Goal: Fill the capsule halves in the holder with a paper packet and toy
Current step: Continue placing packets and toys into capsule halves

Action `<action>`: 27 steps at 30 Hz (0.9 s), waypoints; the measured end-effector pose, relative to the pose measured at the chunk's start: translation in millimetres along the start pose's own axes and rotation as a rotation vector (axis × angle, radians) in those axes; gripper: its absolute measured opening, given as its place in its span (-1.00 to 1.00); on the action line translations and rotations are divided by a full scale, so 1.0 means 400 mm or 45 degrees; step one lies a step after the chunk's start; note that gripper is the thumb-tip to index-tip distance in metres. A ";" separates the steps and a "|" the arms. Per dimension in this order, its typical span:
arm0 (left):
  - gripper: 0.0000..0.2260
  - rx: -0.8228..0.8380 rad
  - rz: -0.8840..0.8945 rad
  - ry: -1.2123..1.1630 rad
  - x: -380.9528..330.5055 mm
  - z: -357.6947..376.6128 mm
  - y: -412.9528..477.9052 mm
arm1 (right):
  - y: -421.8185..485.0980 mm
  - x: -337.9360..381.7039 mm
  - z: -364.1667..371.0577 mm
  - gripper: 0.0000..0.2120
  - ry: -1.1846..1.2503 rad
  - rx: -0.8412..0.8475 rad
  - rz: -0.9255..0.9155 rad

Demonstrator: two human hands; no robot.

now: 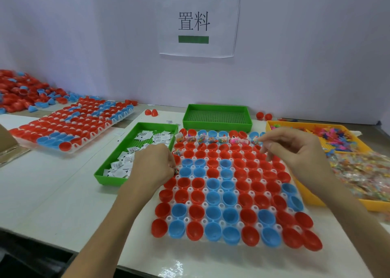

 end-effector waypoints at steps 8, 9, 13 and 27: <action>-0.89 0.067 -0.007 0.056 -0.004 0.004 0.018 | 0.043 -0.067 -0.115 -0.78 -0.091 -0.292 0.051; -0.88 0.073 -0.016 0.033 -0.004 -0.001 0.019 | 0.046 -0.075 -0.129 -0.76 -0.091 -0.323 0.056; -0.80 0.154 -0.032 -0.012 -0.008 -0.016 0.022 | 0.057 -0.105 -0.175 -0.73 -0.096 -0.413 0.090; -0.87 -0.067 -0.141 -0.315 0.121 -0.052 0.064 | 0.046 -0.226 -0.236 -0.94 -1.095 -0.206 0.377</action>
Point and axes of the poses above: each hand's wrist, its own y-axis towards the middle knuckle, its own z-axis out of the palm, x = y × z, the point moved 5 cm from there along y, towards the middle knuckle, and after that the axes turned 13 degrees about -x, right-handed, at the moved point
